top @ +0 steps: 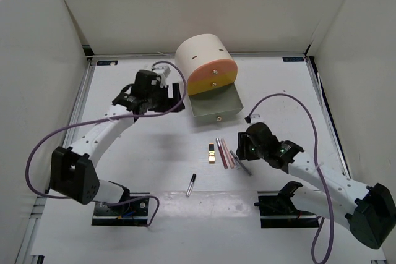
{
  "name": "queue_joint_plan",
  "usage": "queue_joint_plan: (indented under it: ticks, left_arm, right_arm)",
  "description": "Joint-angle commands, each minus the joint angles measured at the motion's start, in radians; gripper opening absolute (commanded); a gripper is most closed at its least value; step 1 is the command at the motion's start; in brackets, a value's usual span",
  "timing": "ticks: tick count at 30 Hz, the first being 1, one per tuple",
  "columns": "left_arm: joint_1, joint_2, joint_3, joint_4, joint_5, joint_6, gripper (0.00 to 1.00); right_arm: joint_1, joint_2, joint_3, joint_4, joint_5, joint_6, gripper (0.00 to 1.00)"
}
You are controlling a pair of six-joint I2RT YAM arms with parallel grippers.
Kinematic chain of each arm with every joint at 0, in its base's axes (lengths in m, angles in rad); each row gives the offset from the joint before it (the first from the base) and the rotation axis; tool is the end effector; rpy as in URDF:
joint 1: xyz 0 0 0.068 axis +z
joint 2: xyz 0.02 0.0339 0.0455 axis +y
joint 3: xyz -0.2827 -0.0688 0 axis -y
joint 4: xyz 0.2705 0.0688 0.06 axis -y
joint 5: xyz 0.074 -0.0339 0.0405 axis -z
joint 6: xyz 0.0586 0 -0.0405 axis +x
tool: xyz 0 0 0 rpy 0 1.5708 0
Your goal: Organize the makeup
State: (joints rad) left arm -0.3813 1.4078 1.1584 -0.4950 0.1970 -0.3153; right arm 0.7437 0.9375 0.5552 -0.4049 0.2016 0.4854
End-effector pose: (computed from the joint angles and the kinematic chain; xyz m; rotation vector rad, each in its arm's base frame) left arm 0.3185 -0.1401 0.2948 0.1806 2.3620 -0.5740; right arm 0.1690 0.1395 0.2030 -0.2067 2.3589 0.3681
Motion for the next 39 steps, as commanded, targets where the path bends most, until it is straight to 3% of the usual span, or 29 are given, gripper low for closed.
queue_joint_plan:
  ticks: [1,6,10,16,20,28,29,35,39]
  left_arm:
    - [-0.101,-0.104,-0.081,-0.072,-0.16,-0.116,0.98]
    - [-0.246,-0.171,-0.157,-0.161,-0.274,-0.206,0.98]
    - [-0.327,-0.187,-0.187,-0.174,-0.271,-0.222,0.98]
    - [-0.415,-0.181,-0.192,-0.223,-0.28,-0.258,0.98]
    - [-0.453,-0.181,-0.187,-0.253,-0.281,-0.271,0.98]
    - [-0.479,-0.196,-0.204,-0.33,-0.303,-0.272,0.98]
    - [-0.482,-0.196,-0.201,-0.339,-0.297,-0.274,0.98]
    - [-0.501,-0.211,-0.235,-0.333,-0.231,-0.289,0.98]
    - [-0.545,-0.222,-0.27,-0.315,-0.203,-0.32,0.98]
  right_arm:
    - [0.017,-0.023,-0.038,-0.19,-0.005,0.097,0.53]
    - [0.029,0.038,-0.061,-0.172,0.034,0.153,0.52]
    - [0.066,0.148,-0.02,-0.178,0.117,0.156,0.51]
    - [0.121,0.228,-0.025,-0.114,0.111,0.144,0.5]
    - [0.115,0.25,-0.017,-0.104,0.13,0.148,0.32]
    - [0.115,0.25,-0.021,-0.092,0.087,0.122,0.09]
    - [0.118,0.241,-0.02,-0.11,0.093,0.128,0.01]
    - [0.122,0.106,0.021,-0.238,0.203,0.211,0.0]
    - [0.115,0.008,0.129,-0.282,0.381,0.184,0.0]
